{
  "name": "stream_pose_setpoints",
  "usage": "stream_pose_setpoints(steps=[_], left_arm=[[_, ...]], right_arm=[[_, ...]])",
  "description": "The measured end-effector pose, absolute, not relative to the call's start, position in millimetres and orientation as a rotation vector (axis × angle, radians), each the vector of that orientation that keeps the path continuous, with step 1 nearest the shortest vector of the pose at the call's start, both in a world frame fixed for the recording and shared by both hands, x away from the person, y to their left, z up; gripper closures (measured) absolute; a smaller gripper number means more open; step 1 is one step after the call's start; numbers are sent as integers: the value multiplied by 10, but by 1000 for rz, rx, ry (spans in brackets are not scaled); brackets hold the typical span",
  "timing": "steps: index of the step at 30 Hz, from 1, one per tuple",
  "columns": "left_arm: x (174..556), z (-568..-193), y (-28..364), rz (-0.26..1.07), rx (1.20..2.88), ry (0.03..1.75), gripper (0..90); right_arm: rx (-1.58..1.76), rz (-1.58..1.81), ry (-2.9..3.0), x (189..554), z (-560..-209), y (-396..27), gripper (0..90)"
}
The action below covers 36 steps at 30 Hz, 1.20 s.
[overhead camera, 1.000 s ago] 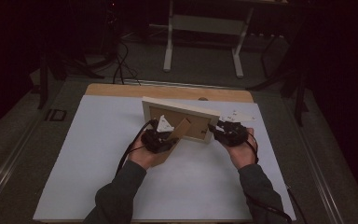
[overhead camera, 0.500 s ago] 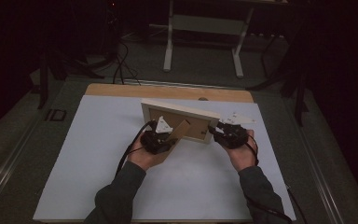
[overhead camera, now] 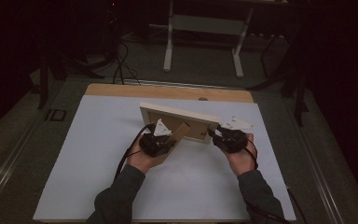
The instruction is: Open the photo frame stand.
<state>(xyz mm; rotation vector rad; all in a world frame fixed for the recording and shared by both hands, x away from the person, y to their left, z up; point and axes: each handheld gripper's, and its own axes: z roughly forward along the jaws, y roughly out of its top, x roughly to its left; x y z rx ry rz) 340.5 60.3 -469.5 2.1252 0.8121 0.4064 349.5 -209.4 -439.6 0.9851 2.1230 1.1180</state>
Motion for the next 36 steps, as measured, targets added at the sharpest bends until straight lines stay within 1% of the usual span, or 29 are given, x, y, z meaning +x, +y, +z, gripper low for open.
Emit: stream_pose_setpoints(steps=[36], left_arm=[[3271, -4802, 607, 375, 2137, 796, 780]], right_arm=[[939, 1112, 2082, 3276, -4499, -2058, 620]])
